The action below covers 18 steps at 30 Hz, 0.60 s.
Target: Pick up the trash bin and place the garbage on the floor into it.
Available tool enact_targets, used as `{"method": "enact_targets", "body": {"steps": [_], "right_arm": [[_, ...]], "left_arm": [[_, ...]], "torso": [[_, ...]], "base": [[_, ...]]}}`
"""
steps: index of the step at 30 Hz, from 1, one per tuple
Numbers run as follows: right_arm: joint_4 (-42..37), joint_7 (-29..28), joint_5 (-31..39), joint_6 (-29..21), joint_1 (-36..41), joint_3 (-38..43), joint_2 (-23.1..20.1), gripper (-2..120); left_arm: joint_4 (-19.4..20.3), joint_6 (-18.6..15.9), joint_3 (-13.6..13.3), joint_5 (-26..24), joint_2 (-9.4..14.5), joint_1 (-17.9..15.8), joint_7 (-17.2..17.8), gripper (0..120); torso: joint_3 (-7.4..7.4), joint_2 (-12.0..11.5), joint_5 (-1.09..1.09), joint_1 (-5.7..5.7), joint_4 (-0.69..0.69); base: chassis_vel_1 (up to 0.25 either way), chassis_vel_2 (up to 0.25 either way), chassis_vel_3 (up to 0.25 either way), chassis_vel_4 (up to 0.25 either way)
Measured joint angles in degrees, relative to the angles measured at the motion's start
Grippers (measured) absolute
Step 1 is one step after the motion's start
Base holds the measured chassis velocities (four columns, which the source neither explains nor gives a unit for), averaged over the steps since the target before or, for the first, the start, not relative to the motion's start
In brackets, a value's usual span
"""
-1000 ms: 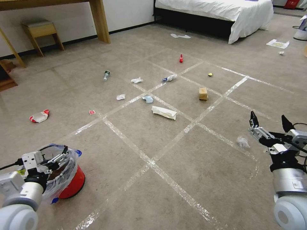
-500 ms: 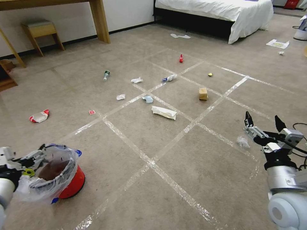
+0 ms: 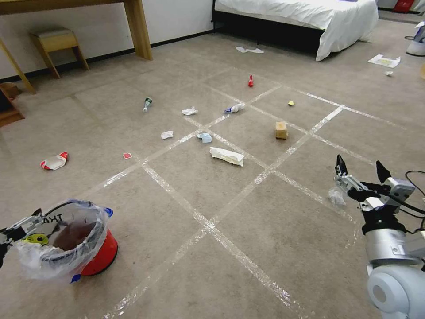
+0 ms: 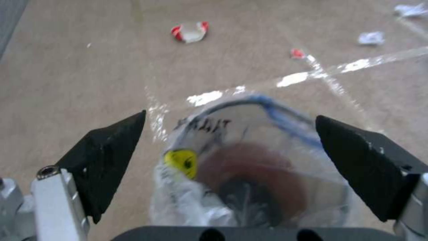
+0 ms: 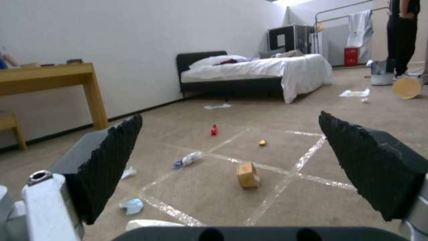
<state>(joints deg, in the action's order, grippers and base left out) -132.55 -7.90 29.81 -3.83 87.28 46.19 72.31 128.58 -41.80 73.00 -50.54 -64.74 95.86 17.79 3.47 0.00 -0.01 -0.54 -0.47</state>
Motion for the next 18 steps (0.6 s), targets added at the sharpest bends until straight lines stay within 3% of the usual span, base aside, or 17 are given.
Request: {"method": "enact_targets", "body": {"steps": [11, 18], "right_arm": [[0.9, -0.1, -0.1, -0.3, -1.2, -1.2, 0.3, 100], [1.8, -0.2, -0.2, -0.5, -2.2, -1.9, 0.4, 100]], "left_arm": [[-4.3, 0.0, 0.3, 0.1, 0.4, 0.4, -0.1, 100], [-8.1, -0.1, -1.4, 0.7, 0.4, -0.6, -0.1, 100]], "torso": [[0.00, 0.0, 0.01, 0.00, 0.00], [0.00, 0.0, 0.01, 0.00, 0.00]], "base": [[0.000, 0.000, 0.000, 0.000], [0.000, 0.000, 0.000, 0.000]]}}
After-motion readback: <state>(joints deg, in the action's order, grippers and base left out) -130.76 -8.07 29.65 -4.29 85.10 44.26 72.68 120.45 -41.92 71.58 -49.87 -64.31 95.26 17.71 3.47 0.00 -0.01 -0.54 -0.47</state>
